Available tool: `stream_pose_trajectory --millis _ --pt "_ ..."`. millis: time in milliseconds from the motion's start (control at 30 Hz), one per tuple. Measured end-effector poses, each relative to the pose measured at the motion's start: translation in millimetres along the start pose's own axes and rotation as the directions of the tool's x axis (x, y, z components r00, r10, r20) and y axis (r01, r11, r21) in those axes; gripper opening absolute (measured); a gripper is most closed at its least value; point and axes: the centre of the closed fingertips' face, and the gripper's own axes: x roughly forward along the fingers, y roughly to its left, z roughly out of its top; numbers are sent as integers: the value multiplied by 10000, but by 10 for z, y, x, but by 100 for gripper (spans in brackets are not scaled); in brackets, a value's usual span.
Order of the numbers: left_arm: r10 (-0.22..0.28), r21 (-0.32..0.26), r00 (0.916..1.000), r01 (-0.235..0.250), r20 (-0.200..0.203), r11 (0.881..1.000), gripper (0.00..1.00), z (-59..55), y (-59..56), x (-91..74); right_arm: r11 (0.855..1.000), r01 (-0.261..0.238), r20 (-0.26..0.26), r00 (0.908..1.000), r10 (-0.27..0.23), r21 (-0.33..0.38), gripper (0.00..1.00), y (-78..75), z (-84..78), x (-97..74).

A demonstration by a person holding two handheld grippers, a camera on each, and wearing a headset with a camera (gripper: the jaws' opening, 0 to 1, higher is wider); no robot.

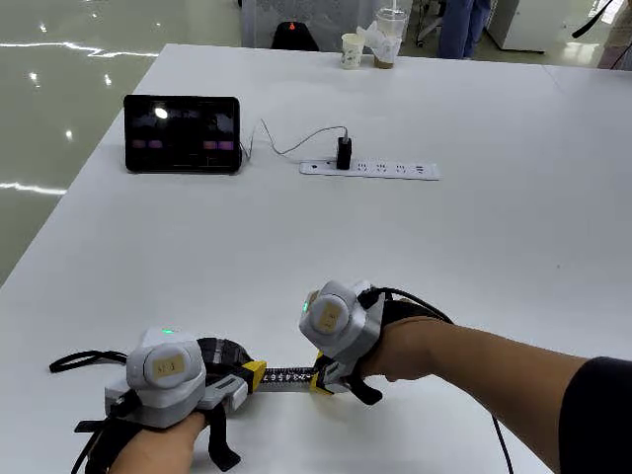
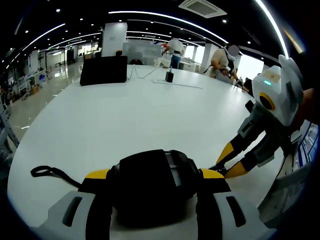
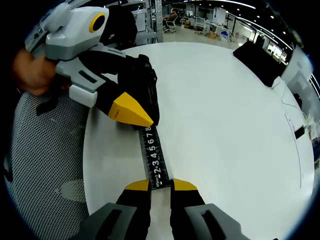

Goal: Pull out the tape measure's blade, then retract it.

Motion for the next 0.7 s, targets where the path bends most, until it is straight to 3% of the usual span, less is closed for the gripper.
stream_pose_trajectory --millis 400,533,700 --pt "-15 33 10000 15 -4 10000 63 -2 6 -6 9999 8 142 9999 -6 -144 11 14 51 29" --pt "-19 24 10000 19 -7 10000 63 -3 5 -9 9971 -3 356 9994 30 -759 11 20 83 39" --pt "-22 20 10000 22 -8 10000 63 -4 3 -11 9967 -63 588 9982 111 -804 11 25 109 50"
